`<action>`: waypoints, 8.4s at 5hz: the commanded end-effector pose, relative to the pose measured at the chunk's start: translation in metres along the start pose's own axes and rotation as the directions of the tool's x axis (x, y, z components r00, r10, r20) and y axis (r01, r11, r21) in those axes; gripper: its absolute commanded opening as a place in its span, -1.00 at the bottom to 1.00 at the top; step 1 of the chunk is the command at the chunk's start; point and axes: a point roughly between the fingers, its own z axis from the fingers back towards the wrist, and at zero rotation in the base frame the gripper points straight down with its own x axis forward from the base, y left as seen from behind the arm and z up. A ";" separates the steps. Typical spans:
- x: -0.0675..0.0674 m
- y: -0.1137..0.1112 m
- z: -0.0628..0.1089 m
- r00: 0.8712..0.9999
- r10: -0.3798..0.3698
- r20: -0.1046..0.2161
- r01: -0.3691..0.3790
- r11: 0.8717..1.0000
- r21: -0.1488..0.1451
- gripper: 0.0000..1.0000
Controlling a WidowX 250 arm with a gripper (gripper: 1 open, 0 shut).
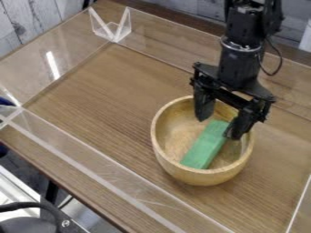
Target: Remove the green block from inside the brown bowl and put it on the table
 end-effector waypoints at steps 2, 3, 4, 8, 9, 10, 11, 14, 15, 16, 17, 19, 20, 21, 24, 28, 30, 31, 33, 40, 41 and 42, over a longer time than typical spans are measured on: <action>0.001 -0.005 0.021 0.997 -0.015 0.072 0.016 1.000 -0.012 1.00; 0.000 -0.005 0.021 0.997 -0.015 0.073 0.016 1.000 -0.015 1.00; 0.000 -0.004 0.018 0.998 -0.013 0.068 0.014 1.000 -0.020 1.00; 0.000 -0.002 0.018 0.998 -0.007 0.061 0.009 0.999 -0.032 1.00; 0.000 -0.001 0.017 0.998 -0.006 0.058 0.008 0.999 -0.035 1.00; 0.000 -0.001 0.017 0.998 -0.004 0.055 0.006 0.999 -0.037 1.00; -0.001 0.001 0.012 0.999 -0.006 0.049 0.008 0.999 -0.035 1.00; -0.003 0.004 -0.009 1.000 -0.010 0.023 0.010 1.000 -0.029 1.00; -0.005 0.006 -0.016 1.000 -0.010 0.016 0.011 1.000 -0.027 1.00; -0.004 0.007 -0.021 1.000 -0.008 0.010 0.008 1.000 -0.026 1.00; -0.004 0.008 -0.024 1.000 -0.003 0.007 0.003 1.000 -0.024 1.00; -0.003 0.009 -0.029 1.000 0.006 0.002 -0.006 1.000 -0.024 -1.00; -0.003 0.010 -0.025 1.000 0.008 0.007 -0.008 1.000 -0.026 -1.00; -0.002 0.010 -0.019 1.000 0.010 0.014 -0.010 1.000 -0.029 -1.00; -0.001 0.012 0.001 0.999 0.018 0.041 -0.017 0.999 -0.036 -1.00; -0.004 0.023 0.042 0.993 0.027 0.113 -0.024 0.999 -0.030 -1.00; -0.004 0.025 0.033 0.995 0.025 0.094 -0.022 0.999 -0.028 -1.00; -0.002 0.027 0.038 0.994 0.025 0.102 -0.022 0.999 -0.028 -1.00; 0.004 0.031 0.048 0.992 0.028 0.124 -0.025 0.999 -0.028 -1.00; 0.027 0.046 0.048 0.988 0.043 0.148 -0.038 0.999 -0.038 -1.00; 0.031 0.049 0.046 0.988 0.045 0.146 -0.040 0.998 -0.040 -1.00; 0.034 0.050 0.045 0.987 0.047 0.151 -0.041 0.998 -0.041 -1.00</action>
